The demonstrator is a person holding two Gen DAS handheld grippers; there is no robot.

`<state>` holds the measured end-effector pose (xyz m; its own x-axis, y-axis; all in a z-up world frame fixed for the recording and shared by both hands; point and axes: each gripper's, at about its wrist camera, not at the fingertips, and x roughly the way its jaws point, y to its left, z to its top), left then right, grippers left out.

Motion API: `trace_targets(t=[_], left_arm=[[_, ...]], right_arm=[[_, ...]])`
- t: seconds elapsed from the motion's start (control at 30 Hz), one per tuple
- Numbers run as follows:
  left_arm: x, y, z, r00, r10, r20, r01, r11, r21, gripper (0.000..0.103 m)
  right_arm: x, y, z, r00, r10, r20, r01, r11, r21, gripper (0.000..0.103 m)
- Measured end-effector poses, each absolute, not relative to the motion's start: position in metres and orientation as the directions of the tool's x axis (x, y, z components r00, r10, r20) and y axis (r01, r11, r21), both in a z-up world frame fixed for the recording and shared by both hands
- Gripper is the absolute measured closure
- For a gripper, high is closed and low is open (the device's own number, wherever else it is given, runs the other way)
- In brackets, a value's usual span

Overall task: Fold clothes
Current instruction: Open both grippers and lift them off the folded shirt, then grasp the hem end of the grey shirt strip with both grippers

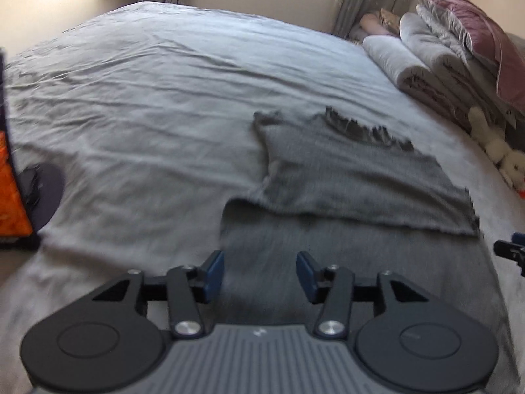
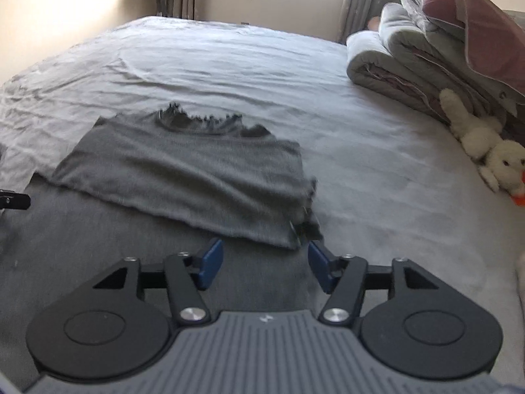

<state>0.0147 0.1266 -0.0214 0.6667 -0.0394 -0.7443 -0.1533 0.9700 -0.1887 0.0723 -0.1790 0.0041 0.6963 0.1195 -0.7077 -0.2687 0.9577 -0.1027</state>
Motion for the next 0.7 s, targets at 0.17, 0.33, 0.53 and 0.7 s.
trace_targets(t=[0.17,0.33,0.53,0.7], left_arm=[[-0.016,0.135,-0.028,0.644,-0.104,-0.758,-0.145,0.956,-0.255,0.054],[-0.051,0.142,-0.036,0.645,-0.166,-0.746,-0.127,0.939,-0.318,0.061],[-0.09,0.142,-0.043,0.662,-0.212,-0.719,-0.119,0.917,-0.38,0.074],[-0.116,0.134,-0.047,0.676,-0.229,-0.7,-0.12,0.904,-0.411,0.077]], right_arm=[[0.046,-0.211,-0.009,0.638,0.157,-0.753,-0.191,0.981,0.043,0.04],[0.024,-0.234,-0.031,0.565,0.127,-0.815,-0.106,0.991,0.082,0.04],[-0.004,-0.248,-0.039,0.562,0.156,-0.812,-0.124,0.987,0.104,0.04],[-0.03,-0.264,-0.045,0.582,0.204,-0.787,-0.103,0.979,0.177,0.04]])
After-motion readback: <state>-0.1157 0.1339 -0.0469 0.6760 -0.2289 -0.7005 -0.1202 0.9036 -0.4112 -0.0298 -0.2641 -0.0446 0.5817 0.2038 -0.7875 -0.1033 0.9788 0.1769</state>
